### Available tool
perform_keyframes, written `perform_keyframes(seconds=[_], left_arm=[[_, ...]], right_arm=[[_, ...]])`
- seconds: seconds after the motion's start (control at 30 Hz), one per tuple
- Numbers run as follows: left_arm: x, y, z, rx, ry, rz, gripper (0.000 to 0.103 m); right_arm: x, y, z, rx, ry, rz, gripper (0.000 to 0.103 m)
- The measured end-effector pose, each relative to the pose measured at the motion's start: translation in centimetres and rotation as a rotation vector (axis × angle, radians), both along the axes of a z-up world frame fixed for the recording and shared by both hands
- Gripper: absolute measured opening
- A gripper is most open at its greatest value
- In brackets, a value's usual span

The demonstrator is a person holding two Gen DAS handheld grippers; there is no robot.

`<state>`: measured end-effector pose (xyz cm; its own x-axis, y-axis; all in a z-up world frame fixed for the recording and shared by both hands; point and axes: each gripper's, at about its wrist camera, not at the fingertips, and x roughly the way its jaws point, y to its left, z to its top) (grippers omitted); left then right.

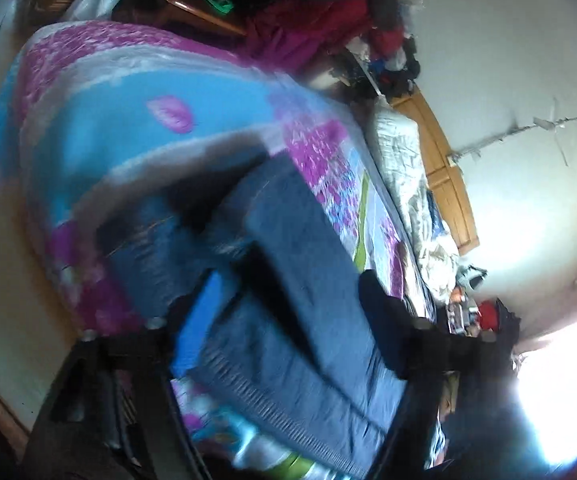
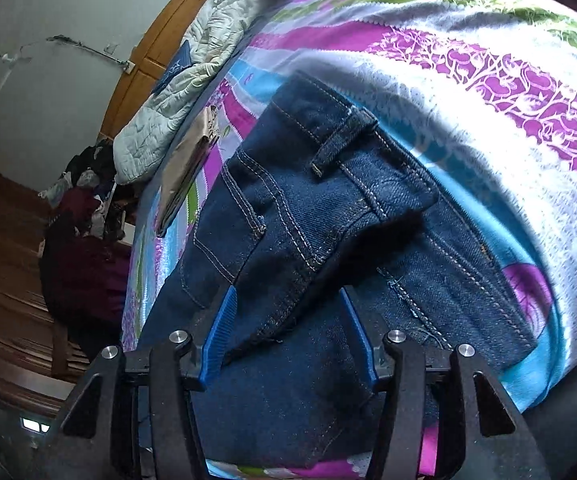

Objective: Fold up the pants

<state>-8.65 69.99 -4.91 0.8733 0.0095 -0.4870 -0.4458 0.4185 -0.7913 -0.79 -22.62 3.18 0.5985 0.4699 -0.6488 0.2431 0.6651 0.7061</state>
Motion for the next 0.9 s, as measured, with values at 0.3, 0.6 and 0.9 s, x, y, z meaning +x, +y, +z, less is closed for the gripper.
perform_keyframes(seconds=[0.3, 0.6, 0.9], left_arm=[[5.6, 2.7, -2.1, -0.134, 0.134, -0.035, 0.072], [5.0, 3.3, -2.1, -0.147, 0.145, -0.021, 0.057], [5.2, 3.5, -3.1, -0.107, 0.198, -0.052, 0.006]], right_arm=[[1.2, 0.6, -1.0, 0.018, 0.012, 0.016, 0.070], [3.4, -2.5, -1.4, 0.107, -0.035, -0.137, 0.070], [4.3, -1.9, -2.9, 0.033, -0.051, -0.145, 0.047]])
